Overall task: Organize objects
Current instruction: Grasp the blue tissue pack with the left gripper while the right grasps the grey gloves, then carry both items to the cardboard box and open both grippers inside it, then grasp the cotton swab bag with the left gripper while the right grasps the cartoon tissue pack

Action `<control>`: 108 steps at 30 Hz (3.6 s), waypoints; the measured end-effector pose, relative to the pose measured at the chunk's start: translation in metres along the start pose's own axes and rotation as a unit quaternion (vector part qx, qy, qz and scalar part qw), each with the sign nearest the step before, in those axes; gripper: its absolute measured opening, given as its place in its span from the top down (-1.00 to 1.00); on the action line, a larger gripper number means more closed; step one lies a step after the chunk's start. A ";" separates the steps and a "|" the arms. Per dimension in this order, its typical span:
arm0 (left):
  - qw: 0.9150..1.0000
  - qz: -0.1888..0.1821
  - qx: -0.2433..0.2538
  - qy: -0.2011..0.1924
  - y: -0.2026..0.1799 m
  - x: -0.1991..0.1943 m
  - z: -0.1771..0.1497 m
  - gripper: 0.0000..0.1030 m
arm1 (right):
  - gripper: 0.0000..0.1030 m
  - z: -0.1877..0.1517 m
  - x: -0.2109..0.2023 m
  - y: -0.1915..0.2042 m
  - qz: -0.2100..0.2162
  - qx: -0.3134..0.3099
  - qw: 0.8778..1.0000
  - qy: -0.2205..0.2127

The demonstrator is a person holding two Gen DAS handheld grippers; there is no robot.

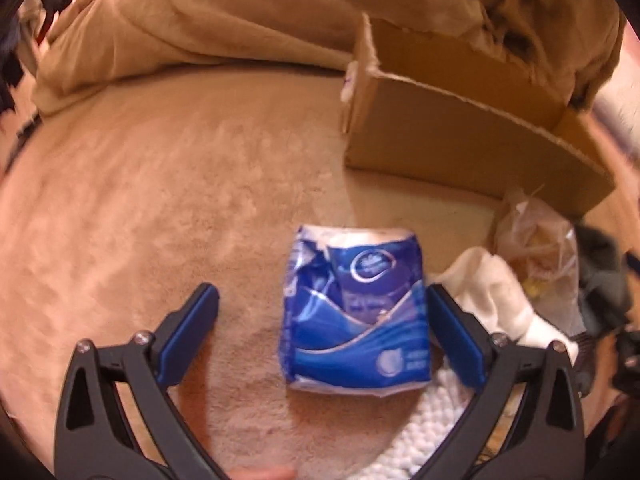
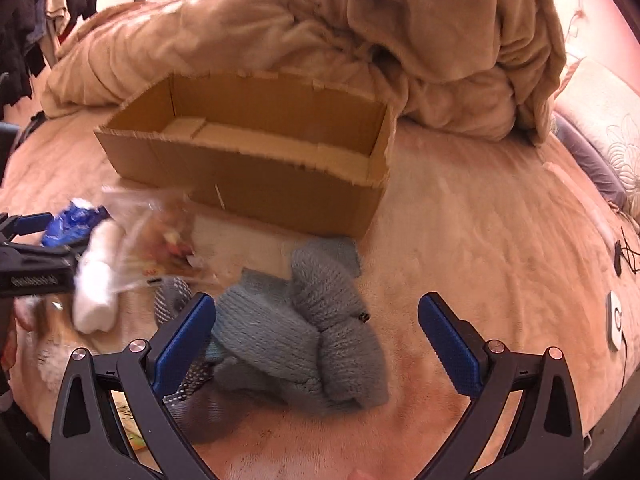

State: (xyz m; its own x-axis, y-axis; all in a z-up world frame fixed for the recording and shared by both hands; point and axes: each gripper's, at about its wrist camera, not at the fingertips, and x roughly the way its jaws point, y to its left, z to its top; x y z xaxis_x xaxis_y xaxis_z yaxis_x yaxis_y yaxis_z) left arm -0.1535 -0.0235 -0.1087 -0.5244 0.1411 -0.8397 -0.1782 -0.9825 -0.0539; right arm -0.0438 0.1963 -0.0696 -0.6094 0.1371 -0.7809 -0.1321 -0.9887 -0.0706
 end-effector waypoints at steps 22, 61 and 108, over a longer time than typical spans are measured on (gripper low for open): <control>1.000 0.025 0.006 -0.012 -0.001 -0.014 0.000 -0.08 | -0.62 -0.022 0.019 -0.007 0.067 0.015 0.997 0.036; 0.994 -0.032 0.057 -0.087 -0.066 -0.104 0.106 0.18 | 0.23 0.103 -0.071 -0.023 0.094 0.027 0.992 -0.085; 0.997 0.027 0.034 -0.062 -0.068 -0.100 0.113 -0.95 | -0.85 0.121 -0.095 -0.026 0.080 0.068 0.983 -0.149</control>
State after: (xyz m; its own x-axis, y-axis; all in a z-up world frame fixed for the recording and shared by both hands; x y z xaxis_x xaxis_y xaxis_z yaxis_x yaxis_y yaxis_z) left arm -0.1829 0.0429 0.0394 -0.6325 0.1053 -0.7674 -0.2000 -0.9793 0.0304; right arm -0.0766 0.2165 0.0814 -0.8304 0.0117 -0.5570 -0.1071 -0.9845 0.1389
